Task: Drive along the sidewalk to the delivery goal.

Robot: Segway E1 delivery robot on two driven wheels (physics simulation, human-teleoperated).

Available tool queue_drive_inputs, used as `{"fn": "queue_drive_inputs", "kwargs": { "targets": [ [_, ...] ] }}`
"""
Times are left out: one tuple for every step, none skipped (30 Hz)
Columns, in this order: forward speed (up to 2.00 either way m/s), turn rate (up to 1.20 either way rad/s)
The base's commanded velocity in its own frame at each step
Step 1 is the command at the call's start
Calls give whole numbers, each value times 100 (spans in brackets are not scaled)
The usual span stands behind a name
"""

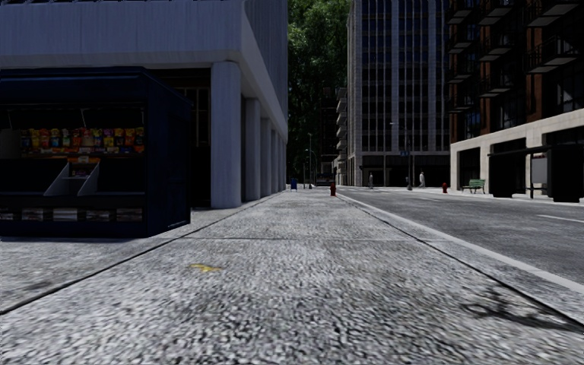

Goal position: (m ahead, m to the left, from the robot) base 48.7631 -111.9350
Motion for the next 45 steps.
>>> {"fn": "queue_drive_inputs", "kwargs": {
  "targets": [
    [200,0],
    [200,0],
    [200,0],
    [200,0],
    [200,0],
    [200,0],
    [200,0],
    [200,0],
    [200,0],
    [200,0],
    [200,0],
    [200,0],
    [200,0],
    [200,0],
    [200,0],
    [200,0],
    [200,0],
    [200,0],
    [200,0],
    [200,0],
    [200,0],
    [200,0],
    [200,0],
    [200,0],
    [200,0],
    [200,0],
    [200,0],
    [200,0],
    [200,0],
    [200,0],
    [200,0],
    [200,0],
    [200,0],
    [200,0],
    [200,0],
    [200,0],
    [200,-17],
    [200,-95],
    [200,-120],
    [200,-120],
    [200,-120],
    [200,0],
    [200,0],
    [200,0],
    [200,0]
  ]
}}
